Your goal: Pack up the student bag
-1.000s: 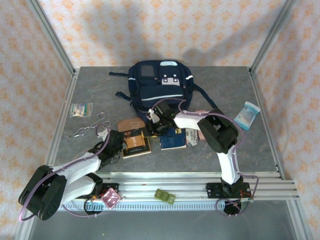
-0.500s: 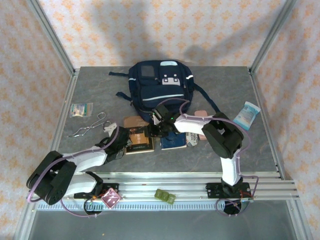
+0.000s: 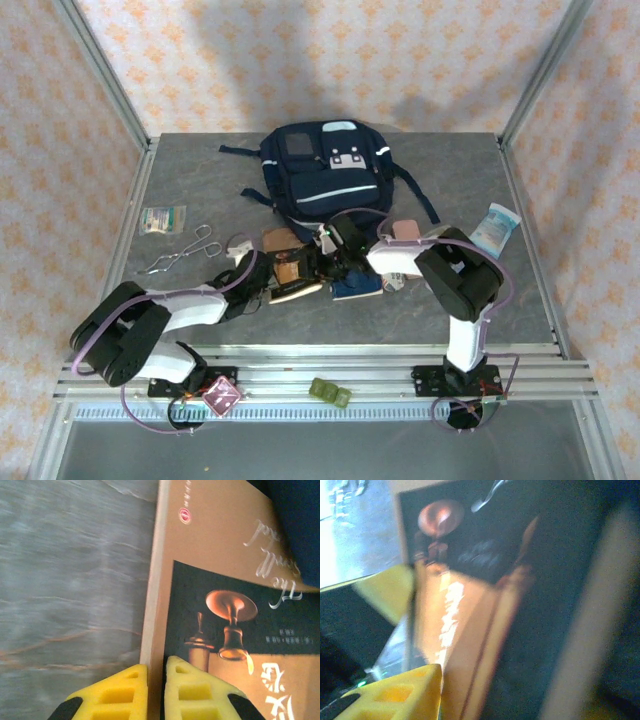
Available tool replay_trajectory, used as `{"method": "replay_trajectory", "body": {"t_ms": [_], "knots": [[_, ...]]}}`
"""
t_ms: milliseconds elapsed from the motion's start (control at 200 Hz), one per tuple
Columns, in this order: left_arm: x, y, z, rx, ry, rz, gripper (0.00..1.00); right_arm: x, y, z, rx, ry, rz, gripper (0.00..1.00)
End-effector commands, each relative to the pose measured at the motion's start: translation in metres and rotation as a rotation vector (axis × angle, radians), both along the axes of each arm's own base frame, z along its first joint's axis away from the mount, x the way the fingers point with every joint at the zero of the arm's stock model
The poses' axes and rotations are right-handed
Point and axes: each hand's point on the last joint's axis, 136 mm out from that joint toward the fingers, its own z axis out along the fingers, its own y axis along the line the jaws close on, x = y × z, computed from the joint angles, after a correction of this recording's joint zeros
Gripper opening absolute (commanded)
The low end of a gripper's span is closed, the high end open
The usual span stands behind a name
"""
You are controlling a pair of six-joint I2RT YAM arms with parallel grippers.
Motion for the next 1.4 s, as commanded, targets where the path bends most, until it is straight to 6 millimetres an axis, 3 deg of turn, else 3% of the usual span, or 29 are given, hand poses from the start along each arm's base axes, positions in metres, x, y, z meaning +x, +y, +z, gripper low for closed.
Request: {"method": "replay_trajectory", "body": {"t_ms": [0,45,220,320,476,576,751,861,956,1146,1246,1396], "knots": [[-0.101,-0.038,-0.064,-0.097,0.433,-0.29,0.07,-0.048,0.043,0.097,0.366,-0.045,0.262,0.43],[-0.101,-0.038,-0.064,-0.094,0.432,-0.291,0.07,-0.04,0.041,0.092,0.318,-0.062,0.227,0.42],[-0.098,-0.031,-0.057,-0.057,0.412,-0.268,0.07,-0.028,0.022,0.03,0.064,0.039,0.124,0.21],[-0.09,-0.024,-0.041,-0.031,0.361,-0.241,0.15,-0.028,0.009,0.023,-0.012,0.026,0.1,0.14],[-0.063,-0.018,0.012,-0.03,0.18,-0.18,0.48,-0.05,-0.001,0.062,0.045,-0.031,0.195,0.13],[-0.041,-0.015,0.058,-0.082,0.032,-0.139,0.63,-0.069,-0.012,0.094,0.096,-0.112,0.278,0.12],[-0.01,-0.007,0.138,-0.209,-0.202,-0.111,0.73,-0.085,-0.028,0.151,0.189,-0.261,0.335,0.11],[0.005,-0.002,0.185,-0.242,-0.322,-0.109,0.75,-0.072,-0.034,0.177,0.232,-0.333,0.288,0.1],[0.013,0.002,0.21,-0.252,-0.377,-0.108,0.78,-0.062,-0.036,0.192,0.272,-0.36,0.262,0.1],[0.023,0.003,0.23,-0.271,-0.397,-0.116,0.79,-0.064,-0.026,0.218,0.381,-0.387,0.327,0.11],[0.028,0.01,0.22,-0.228,-0.352,-0.089,0.76,-0.061,-0.027,0.192,0.305,-0.337,0.337,0.11],[0.037,0.007,0.186,-0.178,-0.233,-0.101,0.68,-0.084,-0.037,0.135,0.233,-0.146,0.406,0.11]]}}
